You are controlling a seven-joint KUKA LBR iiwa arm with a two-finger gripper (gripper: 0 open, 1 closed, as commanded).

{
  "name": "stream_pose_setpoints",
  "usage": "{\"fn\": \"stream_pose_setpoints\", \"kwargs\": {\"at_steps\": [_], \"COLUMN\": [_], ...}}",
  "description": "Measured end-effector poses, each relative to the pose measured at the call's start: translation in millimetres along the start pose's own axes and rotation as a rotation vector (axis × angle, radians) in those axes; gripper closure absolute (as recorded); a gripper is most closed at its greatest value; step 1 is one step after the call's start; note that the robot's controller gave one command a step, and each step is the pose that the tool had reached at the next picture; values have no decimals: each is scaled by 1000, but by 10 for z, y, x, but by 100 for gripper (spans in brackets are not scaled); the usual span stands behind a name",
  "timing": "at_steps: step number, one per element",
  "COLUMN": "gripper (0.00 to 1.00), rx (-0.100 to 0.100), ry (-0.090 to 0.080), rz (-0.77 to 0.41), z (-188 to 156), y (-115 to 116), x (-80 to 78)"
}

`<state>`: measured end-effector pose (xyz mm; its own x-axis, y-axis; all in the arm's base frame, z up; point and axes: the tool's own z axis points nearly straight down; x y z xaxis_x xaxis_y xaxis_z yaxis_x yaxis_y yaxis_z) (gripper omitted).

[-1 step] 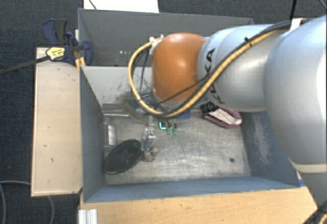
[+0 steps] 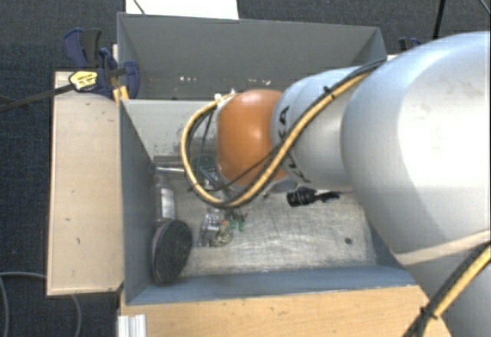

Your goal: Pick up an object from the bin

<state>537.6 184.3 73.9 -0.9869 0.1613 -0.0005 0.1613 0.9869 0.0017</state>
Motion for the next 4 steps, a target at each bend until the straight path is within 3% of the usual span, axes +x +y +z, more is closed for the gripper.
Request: {"fn": "stream_pose_setpoints", "kwargs": {"at_steps": [1, 2, 3, 4], "gripper": [0, 0, 100, 100], "rx": [-3, -2, -3, -3], "ry": [-10, -6, -8, -11], "rz": [-21, -127, -117, -122], "z": [5, 0, -11, -1818], "y": [-669, -243, -251, -243], "x": [208, 238, 223, -194]}}
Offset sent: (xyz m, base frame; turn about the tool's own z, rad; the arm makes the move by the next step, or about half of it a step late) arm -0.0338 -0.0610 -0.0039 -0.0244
